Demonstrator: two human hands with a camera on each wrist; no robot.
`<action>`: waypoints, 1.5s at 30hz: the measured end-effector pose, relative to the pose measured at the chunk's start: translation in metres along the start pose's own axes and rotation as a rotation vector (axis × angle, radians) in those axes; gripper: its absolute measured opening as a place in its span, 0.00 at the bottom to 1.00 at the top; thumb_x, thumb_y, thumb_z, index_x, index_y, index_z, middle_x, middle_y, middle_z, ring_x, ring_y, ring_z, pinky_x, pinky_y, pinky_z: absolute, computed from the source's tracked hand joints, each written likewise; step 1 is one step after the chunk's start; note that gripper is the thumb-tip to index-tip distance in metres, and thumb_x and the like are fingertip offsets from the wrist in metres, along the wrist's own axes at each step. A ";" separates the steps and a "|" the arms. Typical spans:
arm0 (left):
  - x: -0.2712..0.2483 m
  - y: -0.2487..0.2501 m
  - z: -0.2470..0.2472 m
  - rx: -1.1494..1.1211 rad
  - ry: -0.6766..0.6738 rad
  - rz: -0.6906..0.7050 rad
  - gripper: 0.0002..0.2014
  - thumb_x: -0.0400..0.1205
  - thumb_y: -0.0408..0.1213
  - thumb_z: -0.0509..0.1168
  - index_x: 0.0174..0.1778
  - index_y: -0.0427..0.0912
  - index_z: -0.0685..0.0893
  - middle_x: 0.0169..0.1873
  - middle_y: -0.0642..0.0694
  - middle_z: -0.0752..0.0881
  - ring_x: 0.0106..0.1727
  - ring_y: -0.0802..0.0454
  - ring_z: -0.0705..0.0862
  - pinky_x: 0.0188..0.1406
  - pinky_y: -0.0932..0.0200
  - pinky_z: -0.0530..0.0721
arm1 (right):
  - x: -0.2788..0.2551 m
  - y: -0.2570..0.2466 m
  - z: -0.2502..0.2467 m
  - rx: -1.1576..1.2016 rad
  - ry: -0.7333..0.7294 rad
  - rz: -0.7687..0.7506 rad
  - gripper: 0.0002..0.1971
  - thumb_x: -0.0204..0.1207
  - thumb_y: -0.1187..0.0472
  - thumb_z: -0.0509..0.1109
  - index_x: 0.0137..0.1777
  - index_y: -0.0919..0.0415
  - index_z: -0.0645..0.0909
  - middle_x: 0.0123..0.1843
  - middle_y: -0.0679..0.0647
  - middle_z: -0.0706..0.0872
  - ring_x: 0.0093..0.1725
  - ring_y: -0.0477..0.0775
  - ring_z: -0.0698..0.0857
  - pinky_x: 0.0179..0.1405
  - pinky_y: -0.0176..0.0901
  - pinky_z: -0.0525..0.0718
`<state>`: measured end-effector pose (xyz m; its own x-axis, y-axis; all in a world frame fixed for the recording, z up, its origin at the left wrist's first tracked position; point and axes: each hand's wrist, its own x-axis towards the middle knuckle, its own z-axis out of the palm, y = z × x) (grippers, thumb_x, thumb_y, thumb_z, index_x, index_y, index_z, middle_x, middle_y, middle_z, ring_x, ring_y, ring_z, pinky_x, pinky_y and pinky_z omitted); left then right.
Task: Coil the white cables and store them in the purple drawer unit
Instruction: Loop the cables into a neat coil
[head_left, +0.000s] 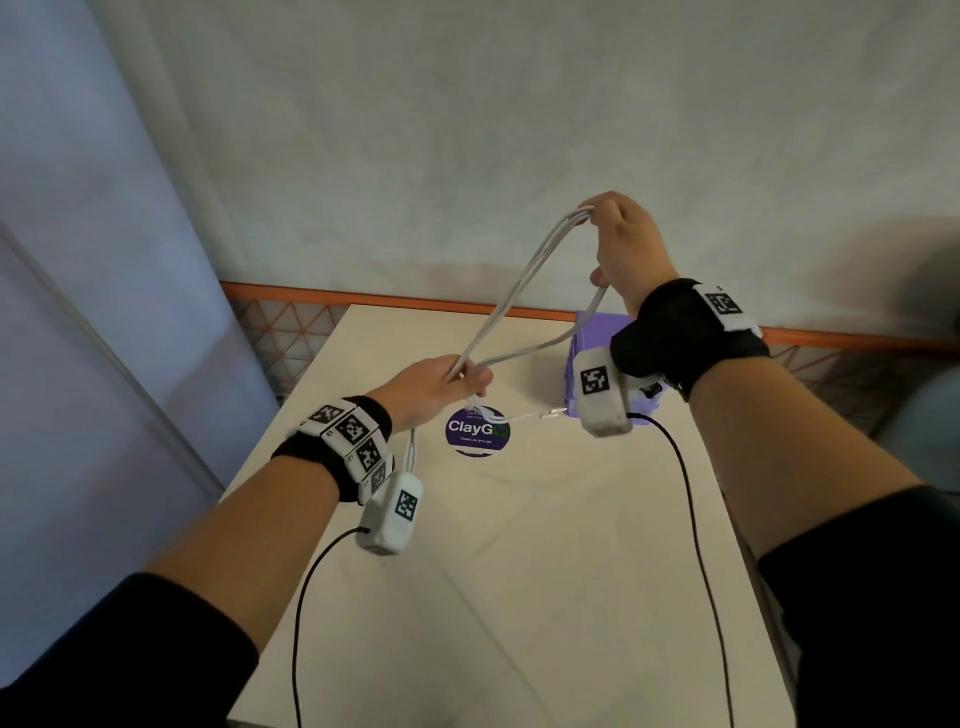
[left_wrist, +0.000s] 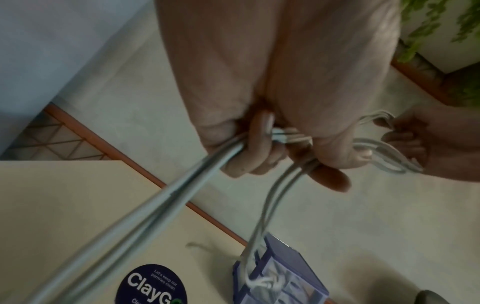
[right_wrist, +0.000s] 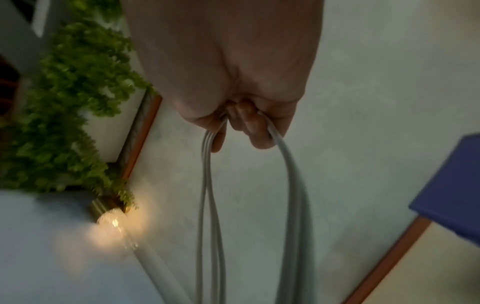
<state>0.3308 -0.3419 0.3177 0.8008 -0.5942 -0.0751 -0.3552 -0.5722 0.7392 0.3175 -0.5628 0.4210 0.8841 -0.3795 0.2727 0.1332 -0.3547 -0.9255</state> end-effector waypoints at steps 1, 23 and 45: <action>-0.001 0.000 0.002 0.016 -0.027 0.023 0.19 0.82 0.56 0.56 0.40 0.47 0.84 0.35 0.52 0.77 0.34 0.57 0.75 0.34 0.64 0.68 | 0.001 -0.002 -0.001 -0.004 0.019 -0.019 0.10 0.81 0.64 0.51 0.47 0.59 0.75 0.29 0.49 0.67 0.26 0.48 0.66 0.25 0.42 0.70; -0.033 -0.058 0.020 -0.333 -0.072 -0.205 0.27 0.85 0.59 0.46 0.41 0.42 0.82 0.24 0.46 0.83 0.29 0.47 0.84 0.41 0.54 0.81 | 0.015 0.051 -0.015 -0.026 0.277 -0.068 0.10 0.83 0.66 0.50 0.52 0.58 0.73 0.38 0.42 0.73 0.35 0.38 0.72 0.31 0.19 0.71; -0.027 -0.067 0.009 -0.276 0.167 -0.313 0.21 0.86 0.56 0.49 0.38 0.44 0.76 0.25 0.52 0.67 0.25 0.55 0.64 0.24 0.61 0.62 | -0.023 0.160 -0.022 -0.266 0.045 0.329 0.16 0.84 0.65 0.52 0.62 0.72 0.77 0.49 0.61 0.78 0.47 0.58 0.76 0.40 0.43 0.70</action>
<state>0.3291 -0.2927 0.2639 0.9240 -0.3046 -0.2313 0.0401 -0.5243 0.8506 0.3083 -0.6297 0.2719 0.8389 -0.5443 -0.0088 -0.2782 -0.4148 -0.8664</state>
